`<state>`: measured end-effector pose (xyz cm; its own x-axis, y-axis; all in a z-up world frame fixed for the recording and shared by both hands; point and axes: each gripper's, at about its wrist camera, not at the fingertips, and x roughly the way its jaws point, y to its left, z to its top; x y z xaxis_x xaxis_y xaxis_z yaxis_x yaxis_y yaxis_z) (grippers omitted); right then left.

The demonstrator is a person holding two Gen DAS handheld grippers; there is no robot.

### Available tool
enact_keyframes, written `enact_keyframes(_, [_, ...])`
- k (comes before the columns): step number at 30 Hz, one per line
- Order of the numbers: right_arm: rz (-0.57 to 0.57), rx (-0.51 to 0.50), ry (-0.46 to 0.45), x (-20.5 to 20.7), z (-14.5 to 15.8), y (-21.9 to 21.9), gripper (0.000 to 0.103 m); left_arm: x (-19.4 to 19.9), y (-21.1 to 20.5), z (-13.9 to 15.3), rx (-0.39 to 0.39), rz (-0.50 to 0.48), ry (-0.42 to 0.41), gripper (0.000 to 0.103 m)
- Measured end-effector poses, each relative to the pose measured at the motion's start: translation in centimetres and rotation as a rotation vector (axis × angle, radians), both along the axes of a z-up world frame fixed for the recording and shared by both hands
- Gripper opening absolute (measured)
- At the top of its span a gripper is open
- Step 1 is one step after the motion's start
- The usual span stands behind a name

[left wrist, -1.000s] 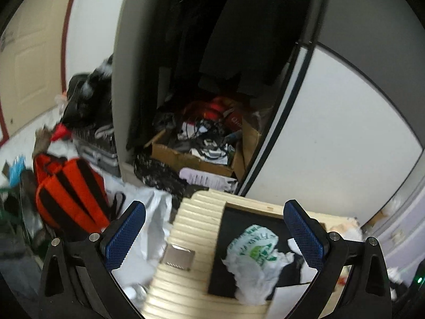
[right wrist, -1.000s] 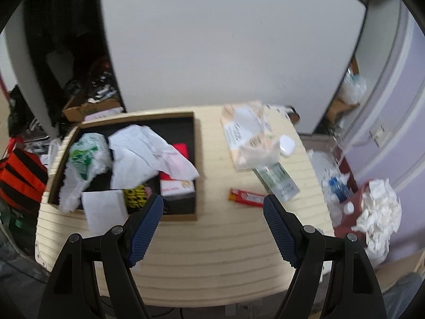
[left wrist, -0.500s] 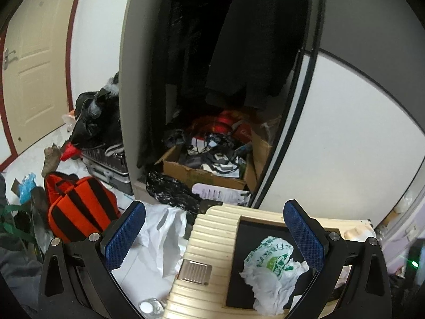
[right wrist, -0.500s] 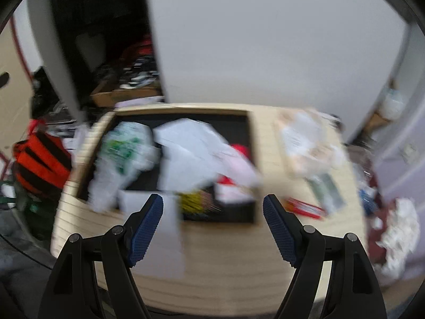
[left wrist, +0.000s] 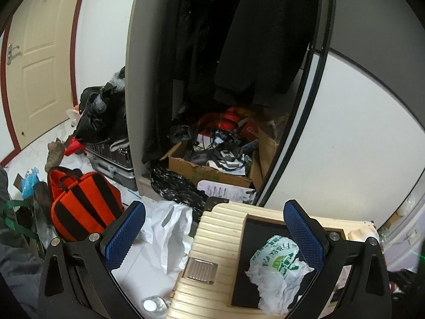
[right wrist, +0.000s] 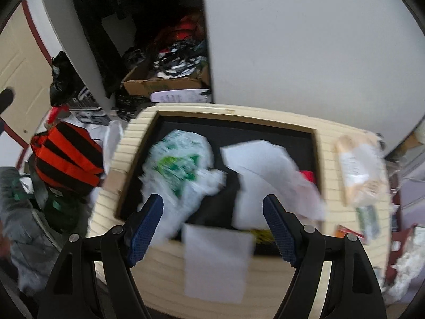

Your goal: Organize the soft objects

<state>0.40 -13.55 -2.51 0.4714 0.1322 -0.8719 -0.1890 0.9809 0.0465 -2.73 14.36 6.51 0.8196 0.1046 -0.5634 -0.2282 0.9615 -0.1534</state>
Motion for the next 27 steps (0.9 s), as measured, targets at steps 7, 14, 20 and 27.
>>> enact_keyframes(7, [-0.161, -0.097, -0.033, -5.2, 1.7, -9.8, 0.076, -0.2, -1.6, -0.1, 0.032, -0.014, 0.008, 0.103])
enact_keyframes(14, [-0.393, 0.031, -0.042, -6.2, 1.1, -16.3, 0.077, -0.3, -4.2, -1.2, 0.097, -0.050, 0.005, 0.103])
enact_keyframes(20, [-0.407, 0.095, -0.094, -4.6, 0.7, -16.0, 0.077, -0.4, -6.0, -2.2, 0.124, -0.080, -0.009, 0.103])
enact_keyframes(27, [-0.331, 0.085, -0.123, -5.4, 0.7, -14.8, 0.076, 0.7, -6.0, -4.4, 0.078, -0.026, 0.089, 0.103])
